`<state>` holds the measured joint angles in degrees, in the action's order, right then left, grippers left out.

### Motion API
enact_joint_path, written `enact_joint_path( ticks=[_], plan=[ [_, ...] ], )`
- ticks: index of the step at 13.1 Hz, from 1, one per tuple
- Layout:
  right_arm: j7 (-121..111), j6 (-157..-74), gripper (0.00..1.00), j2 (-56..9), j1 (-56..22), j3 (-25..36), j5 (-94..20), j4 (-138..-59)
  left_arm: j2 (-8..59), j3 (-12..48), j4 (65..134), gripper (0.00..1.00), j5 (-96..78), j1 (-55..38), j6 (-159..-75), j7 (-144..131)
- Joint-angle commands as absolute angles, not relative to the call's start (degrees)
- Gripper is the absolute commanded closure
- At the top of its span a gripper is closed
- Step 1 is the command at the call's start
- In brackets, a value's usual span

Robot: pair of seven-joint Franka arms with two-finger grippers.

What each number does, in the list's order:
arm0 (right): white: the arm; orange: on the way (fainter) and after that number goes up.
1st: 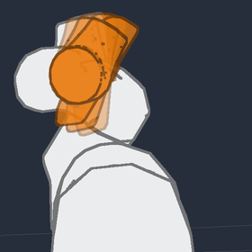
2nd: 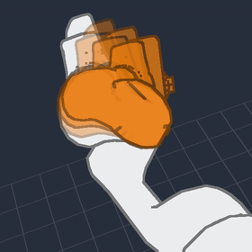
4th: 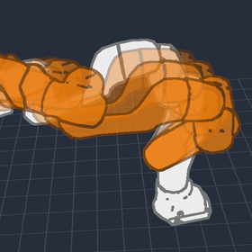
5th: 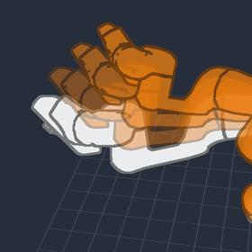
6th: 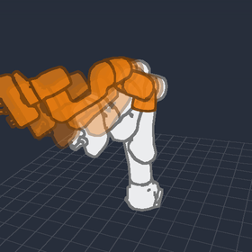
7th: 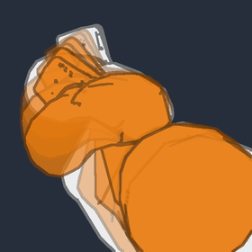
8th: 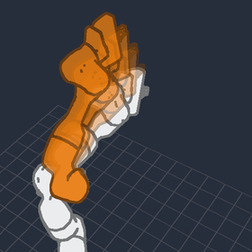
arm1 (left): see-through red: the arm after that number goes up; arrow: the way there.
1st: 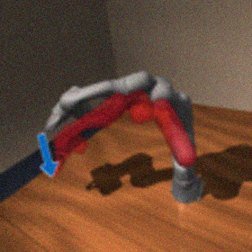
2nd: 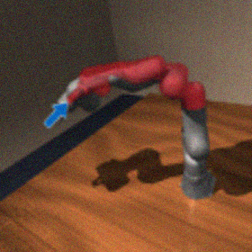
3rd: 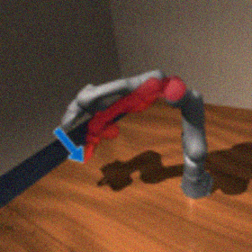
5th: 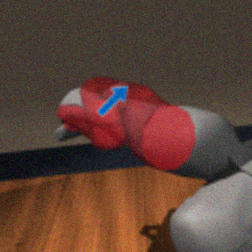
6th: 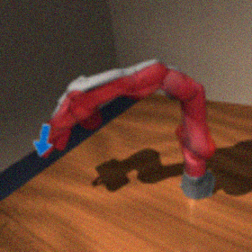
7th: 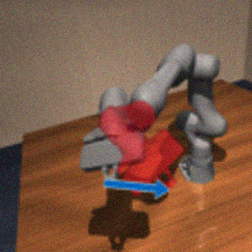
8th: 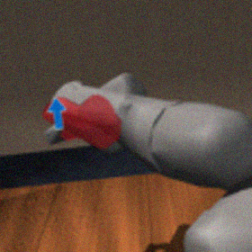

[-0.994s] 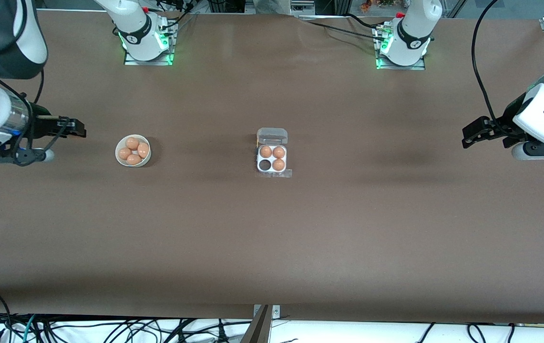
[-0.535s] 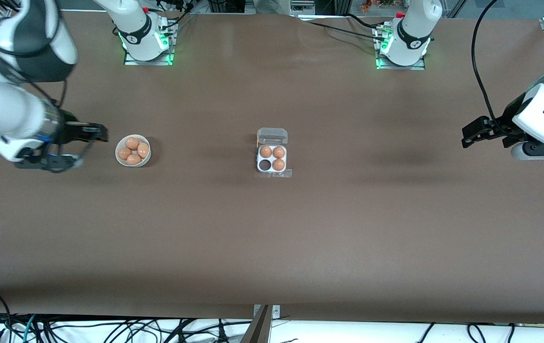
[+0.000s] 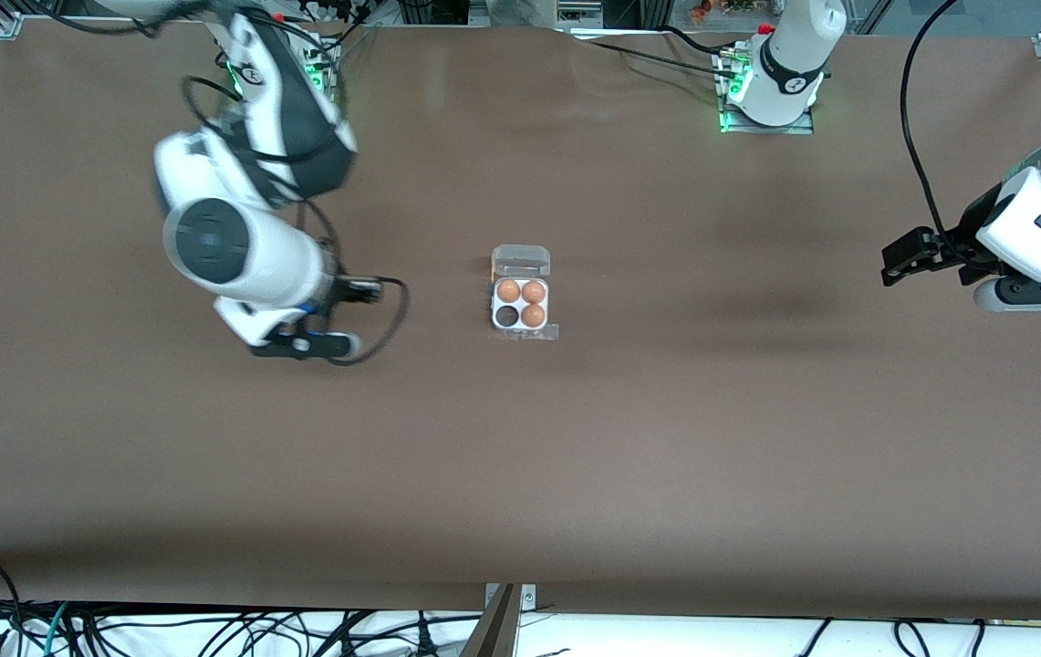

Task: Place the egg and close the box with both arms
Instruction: 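Carry the egg to the carton and lower it into the empty cup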

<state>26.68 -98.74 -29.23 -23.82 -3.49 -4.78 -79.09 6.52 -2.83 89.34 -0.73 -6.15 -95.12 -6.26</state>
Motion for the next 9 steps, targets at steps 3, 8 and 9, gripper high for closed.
enact_joint_path(
  ticks=[3, 8, 9],
  plan=[
    [33.7, -104.9, 1.0, -36.0, -30.5, -3.0, -5.4, -75.5, 7.1, -2.9, 87.2, 0.0, -1.0, -5.7, -94.0, -5.2],
    [37.8, -109.7, 1.0, -39.9, -34.4, -3.0, -5.1, -75.6, 7.2, -2.9, 87.2, 0.0, -1.0, -5.8, -94.0, -5.1],
    [38.5, -110.8, 1.0, -40.7, -35.1, -2.9, -4.9, -75.6, 7.2, -2.9, 87.2, 0.0, -1.0, -5.9, -94.0, -5.1]
  ],
)
